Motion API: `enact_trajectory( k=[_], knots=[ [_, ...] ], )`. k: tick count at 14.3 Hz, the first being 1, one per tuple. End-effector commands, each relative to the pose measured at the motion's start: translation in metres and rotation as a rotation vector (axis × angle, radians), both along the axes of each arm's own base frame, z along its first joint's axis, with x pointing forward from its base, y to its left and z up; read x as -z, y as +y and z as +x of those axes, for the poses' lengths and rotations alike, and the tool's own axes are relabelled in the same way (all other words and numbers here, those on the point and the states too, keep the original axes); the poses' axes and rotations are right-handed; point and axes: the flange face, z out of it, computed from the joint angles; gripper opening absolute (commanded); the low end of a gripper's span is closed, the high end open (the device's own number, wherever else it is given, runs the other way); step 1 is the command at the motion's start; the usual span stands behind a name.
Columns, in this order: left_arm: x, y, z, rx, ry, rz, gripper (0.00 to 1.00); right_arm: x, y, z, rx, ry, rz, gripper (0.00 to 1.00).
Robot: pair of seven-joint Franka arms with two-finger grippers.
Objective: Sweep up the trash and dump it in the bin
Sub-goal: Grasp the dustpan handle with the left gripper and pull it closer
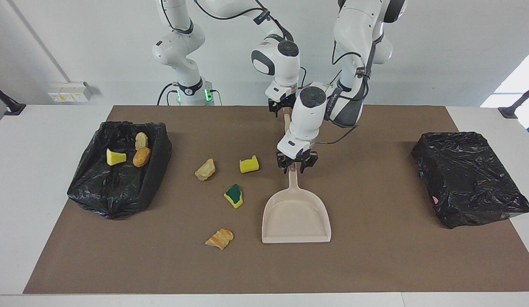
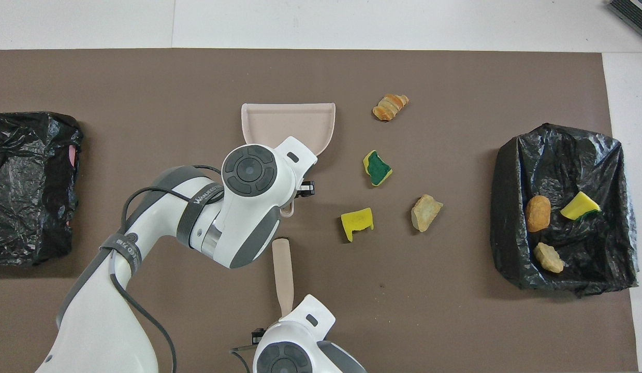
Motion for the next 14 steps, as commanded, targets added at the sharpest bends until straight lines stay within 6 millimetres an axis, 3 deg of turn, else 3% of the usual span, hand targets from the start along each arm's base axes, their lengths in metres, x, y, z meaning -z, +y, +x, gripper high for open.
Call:
enact_trajectory(
  k=[1, 2, 3, 7, 10, 14],
  knots=[
    [-0.010, 0.009, -0.006, 0.004, 0.011, 0.017, 0.00, 0.002, 0.001, -0.005, 0.025, -0.013, 0.000, 0.23],
    [-0.017, 0.012, -0.005, 0.017, 0.008, 0.017, 0.00, 0.002, 0.002, -0.006, 0.024, -0.011, -0.003, 0.08],
    [-0.022, 0.015, -0.005, 0.055, 0.010, 0.022, 0.00, 0.002, 0.001, -0.006, 0.023, -0.004, -0.010, 0.00],
    [-0.041, 0.034, 0.004, 0.179, 0.004, 0.034, 0.00, -0.005, 0.001, -0.008, 0.019, 0.035, -0.060, 0.00],
    [-0.079, 0.074, 0.014, 0.287, -0.027, 0.040, 0.00, -0.022, -0.008, -0.008, 0.053, 0.042, -0.075, 0.00],
    [-0.128, 0.155, 0.029, 0.403, -0.051, 0.058, 0.00, -0.064, -0.045, 0.015, 0.060, 0.046, -0.077, 0.00]
  ],
)
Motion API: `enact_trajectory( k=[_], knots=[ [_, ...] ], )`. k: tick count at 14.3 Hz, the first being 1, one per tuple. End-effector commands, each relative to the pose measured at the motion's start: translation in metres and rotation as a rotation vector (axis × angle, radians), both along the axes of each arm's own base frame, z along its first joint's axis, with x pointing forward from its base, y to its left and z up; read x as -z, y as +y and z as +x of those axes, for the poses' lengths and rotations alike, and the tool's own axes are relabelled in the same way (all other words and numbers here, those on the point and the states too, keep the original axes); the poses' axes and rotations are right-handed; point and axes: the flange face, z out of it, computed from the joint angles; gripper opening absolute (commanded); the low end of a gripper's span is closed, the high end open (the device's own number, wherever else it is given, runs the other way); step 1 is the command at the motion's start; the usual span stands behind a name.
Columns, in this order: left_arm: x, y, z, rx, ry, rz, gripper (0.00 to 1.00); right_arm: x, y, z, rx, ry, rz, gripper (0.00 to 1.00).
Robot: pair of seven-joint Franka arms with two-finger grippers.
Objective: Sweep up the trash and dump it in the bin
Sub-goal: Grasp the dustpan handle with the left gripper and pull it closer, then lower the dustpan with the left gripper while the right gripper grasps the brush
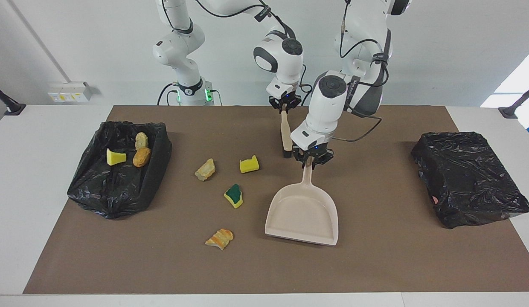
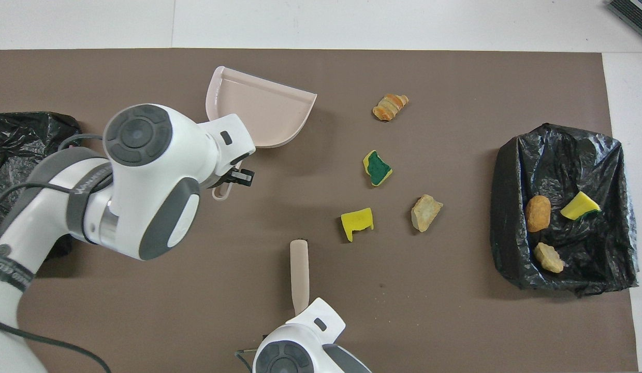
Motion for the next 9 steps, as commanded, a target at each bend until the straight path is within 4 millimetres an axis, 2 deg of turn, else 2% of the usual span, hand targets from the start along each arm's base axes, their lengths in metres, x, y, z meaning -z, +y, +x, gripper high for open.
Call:
enact_trajectory(
  k=[1, 3, 5, 7, 9],
  knots=[
    [-0.036, 0.053, -0.003, 0.102, -0.007, 0.023, 0.00, -0.035, -0.034, 0.016, 0.013, -0.005, -0.006, 0.00],
    [-0.042, 0.091, 0.000, 0.254, 0.020, 0.045, 0.00, -0.052, -0.048, 0.025, 0.069, -0.014, 0.001, 0.00],
    [-0.039, 0.118, 0.000, 0.444, 0.056, 0.059, 0.00, -0.060, -0.066, 0.037, 0.139, -0.003, -0.030, 0.00],
    [-0.036, 0.132, -0.002, 0.641, 0.061, 0.065, 0.00, -0.059, -0.081, 0.049, 0.217, -0.020, -0.075, 0.00],
    [-0.030, 0.146, -0.013, 0.739, 0.079, 0.064, 0.00, -0.053, -0.104, 0.071, 0.336, -0.014, -0.104, 0.00]
  ],
)
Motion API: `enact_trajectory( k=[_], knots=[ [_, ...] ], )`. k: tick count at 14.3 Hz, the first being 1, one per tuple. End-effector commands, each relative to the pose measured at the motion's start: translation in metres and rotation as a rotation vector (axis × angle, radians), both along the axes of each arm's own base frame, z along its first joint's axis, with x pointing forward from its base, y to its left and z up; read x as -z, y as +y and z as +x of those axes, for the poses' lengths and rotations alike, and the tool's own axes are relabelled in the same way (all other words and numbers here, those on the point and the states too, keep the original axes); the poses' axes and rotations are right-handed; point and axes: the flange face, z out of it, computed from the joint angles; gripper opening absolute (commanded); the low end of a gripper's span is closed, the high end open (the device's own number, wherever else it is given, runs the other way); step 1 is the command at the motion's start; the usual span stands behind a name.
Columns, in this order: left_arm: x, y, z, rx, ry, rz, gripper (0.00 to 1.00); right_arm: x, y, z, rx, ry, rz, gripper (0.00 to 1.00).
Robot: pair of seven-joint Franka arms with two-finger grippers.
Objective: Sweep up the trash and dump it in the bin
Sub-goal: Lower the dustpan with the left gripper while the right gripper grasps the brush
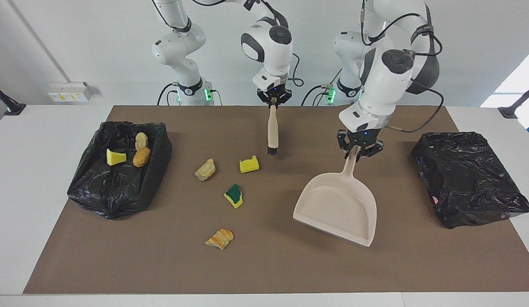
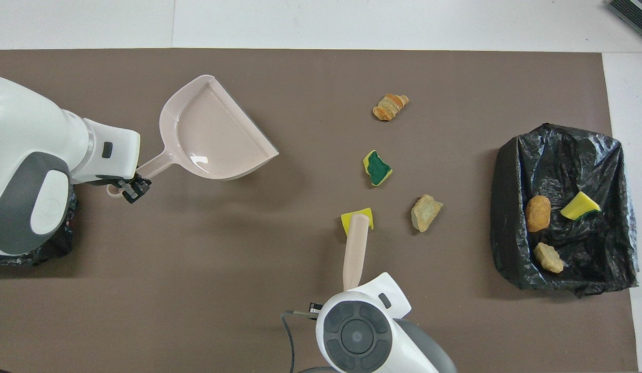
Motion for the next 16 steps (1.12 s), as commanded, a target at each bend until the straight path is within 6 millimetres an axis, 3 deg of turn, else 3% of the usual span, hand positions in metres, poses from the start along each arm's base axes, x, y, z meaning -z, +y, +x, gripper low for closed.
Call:
enact_trajectory(
  k=[1, 5, 7, 8, 11, 13, 16],
  knots=[
    [0.006, 0.010, -0.027, 0.123, 0.023, 0.010, 0.00, 0.005, -0.038, 0.029, 0.128, -0.002, -0.063, 0.00],
    [0.020, 0.015, -0.050, 0.176, 0.040, 0.010, 0.00, 0.018, -0.086, 0.063, 0.124, 0.016, -0.113, 0.00],
    [0.026, 0.013, -0.057, 0.188, 0.044, 0.010, 0.00, 0.031, -0.132, 0.097, 0.111, 0.040, -0.073, 0.00],
    [0.028, 0.011, -0.062, 0.195, 0.022, 0.010, 0.00, 0.033, -0.144, 0.106, 0.088, 0.030, -0.054, 0.00],
    [0.058, -0.005, -0.076, 0.237, 0.033, 0.013, 0.00, 0.036, -0.174, 0.118, 0.033, 0.036, -0.050, 0.00],
    [0.062, -0.007, -0.083, 0.244, 0.042, 0.015, 0.00, 0.039, -0.189, 0.121, -0.048, 0.052, -0.034, 0.00],
    [0.069, -0.008, -0.087, 0.249, 0.059, 0.018, 0.00, 0.050, -0.237, 0.126, -0.227, 0.100, 0.009, 0.00]
  ],
)
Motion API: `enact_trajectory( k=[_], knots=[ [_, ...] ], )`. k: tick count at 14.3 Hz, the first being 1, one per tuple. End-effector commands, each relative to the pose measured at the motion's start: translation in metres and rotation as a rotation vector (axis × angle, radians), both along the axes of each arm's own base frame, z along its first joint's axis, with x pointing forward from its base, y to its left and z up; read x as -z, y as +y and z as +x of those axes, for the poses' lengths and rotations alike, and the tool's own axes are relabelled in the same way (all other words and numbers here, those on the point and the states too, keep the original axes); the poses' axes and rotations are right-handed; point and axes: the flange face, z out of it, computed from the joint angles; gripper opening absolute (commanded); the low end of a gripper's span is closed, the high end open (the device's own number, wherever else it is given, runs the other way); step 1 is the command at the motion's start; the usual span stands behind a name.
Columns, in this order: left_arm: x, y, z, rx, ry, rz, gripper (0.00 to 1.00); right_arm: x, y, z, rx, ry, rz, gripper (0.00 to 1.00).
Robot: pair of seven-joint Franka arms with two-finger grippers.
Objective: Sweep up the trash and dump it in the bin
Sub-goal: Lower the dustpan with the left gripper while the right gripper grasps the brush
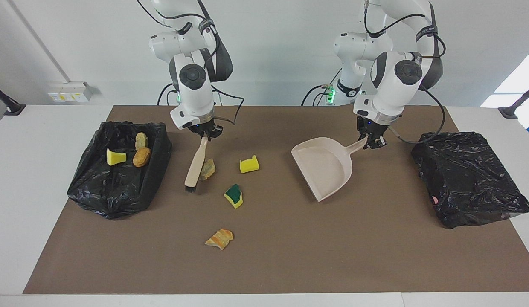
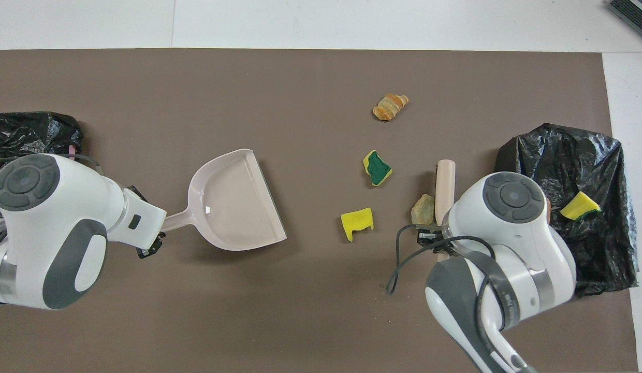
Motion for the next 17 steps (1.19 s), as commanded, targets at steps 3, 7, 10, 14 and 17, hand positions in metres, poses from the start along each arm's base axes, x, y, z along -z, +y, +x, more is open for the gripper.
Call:
enact_trajectory(
  k=[3, 7, 10, 14, 17],
  knots=[
    [-0.006, 0.002, -0.009, 0.004, -0.040, 0.000, 0.00, 0.008, -0.041, 0.004, -0.152, 0.016, 0.043, 0.00],
    [-0.006, 0.001, -0.004, -0.109, -0.061, 0.002, 0.00, 0.007, -0.047, 0.009, -0.218, -0.004, 0.064, 0.00],
    [-0.007, 0.000, -0.005, -0.087, -0.072, -0.002, 0.00, 0.019, -0.040, 0.001, -0.238, 0.001, 0.079, 0.00],
    [0.016, -0.026, -0.025, 0.003, -0.063, -0.002, 0.00, 0.019, -0.018, 0.002, -0.220, -0.026, 0.147, 0.00],
    [0.019, -0.036, -0.029, 0.025, -0.074, -0.005, 0.00, 0.034, 0.015, -0.002, -0.217, -0.011, 0.160, 0.00]
  ],
)
